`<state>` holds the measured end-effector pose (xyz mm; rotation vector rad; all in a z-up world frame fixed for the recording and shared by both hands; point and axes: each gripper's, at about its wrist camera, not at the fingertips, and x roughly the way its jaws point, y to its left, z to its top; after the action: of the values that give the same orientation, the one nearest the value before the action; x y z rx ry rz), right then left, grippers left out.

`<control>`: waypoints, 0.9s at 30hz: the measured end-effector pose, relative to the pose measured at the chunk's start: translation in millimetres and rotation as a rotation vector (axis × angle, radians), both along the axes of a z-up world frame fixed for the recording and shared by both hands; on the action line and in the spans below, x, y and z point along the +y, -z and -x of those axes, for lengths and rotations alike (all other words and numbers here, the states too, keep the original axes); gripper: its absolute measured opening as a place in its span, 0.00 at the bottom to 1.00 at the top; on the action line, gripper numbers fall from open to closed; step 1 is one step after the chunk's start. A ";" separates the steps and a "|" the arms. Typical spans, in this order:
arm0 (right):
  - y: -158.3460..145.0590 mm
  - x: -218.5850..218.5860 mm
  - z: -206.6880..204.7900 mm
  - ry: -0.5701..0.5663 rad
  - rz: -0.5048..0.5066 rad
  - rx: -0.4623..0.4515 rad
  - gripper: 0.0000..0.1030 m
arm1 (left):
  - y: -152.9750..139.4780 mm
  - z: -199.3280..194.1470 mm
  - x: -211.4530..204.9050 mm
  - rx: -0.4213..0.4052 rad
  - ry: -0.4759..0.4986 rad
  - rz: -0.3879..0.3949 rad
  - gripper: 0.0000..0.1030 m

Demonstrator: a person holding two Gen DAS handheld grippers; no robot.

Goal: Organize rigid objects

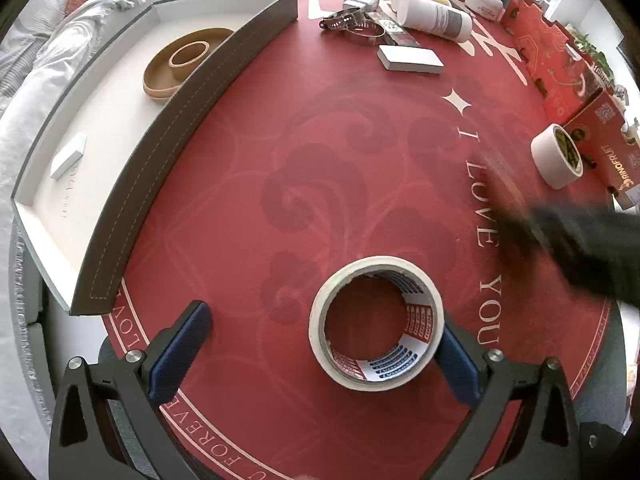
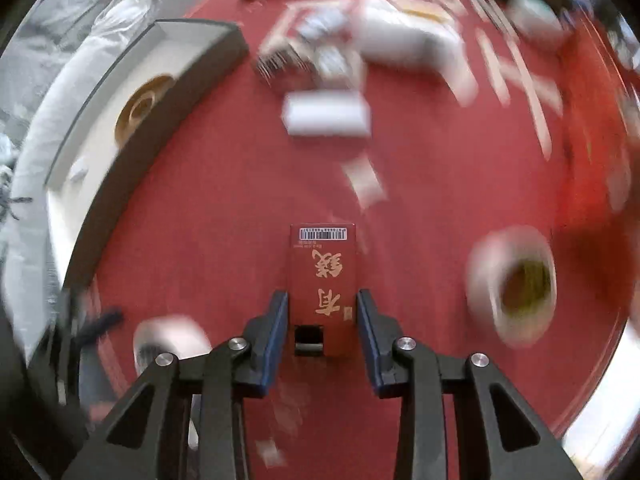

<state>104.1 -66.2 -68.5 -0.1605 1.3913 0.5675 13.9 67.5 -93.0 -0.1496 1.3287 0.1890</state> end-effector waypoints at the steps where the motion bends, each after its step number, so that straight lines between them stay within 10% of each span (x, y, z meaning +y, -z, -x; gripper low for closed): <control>1: 1.6 -20.5 12.1 0.021 0.004 0.022 0.35 | 0.3 0.9 1.0 -0.002 0.000 0.000 1.00; 6: 4.9 -80.6 49.1 0.103 0.014 0.047 0.35 | -0.3 5.8 0.2 -0.020 -0.018 -0.005 1.00; 10: 4.5 -97.8 59.7 0.140 -0.135 0.077 0.77 | -6.4 5.9 -2.1 -0.024 -0.015 -0.008 1.00; 12: 1.5 -100.3 63.4 0.137 -0.121 0.069 0.80 | -7.0 6.6 -2.0 -0.026 -0.017 -0.008 1.00; 21: -21.5 -93.1 100.6 -0.464 0.119 -0.270 0.80 | -8.8 5.5 -2.2 -0.023 -0.021 -0.008 1.00; 27: -14.1 -102.8 117.1 -0.557 0.190 -0.252 0.80 | -8.6 4.6 -2.2 -0.025 -0.022 -0.008 1.00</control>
<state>-13.0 -169.0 -54.4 -0.7640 1.1466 0.8396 9.3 65.3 -84.4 -0.1595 1.3020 0.2107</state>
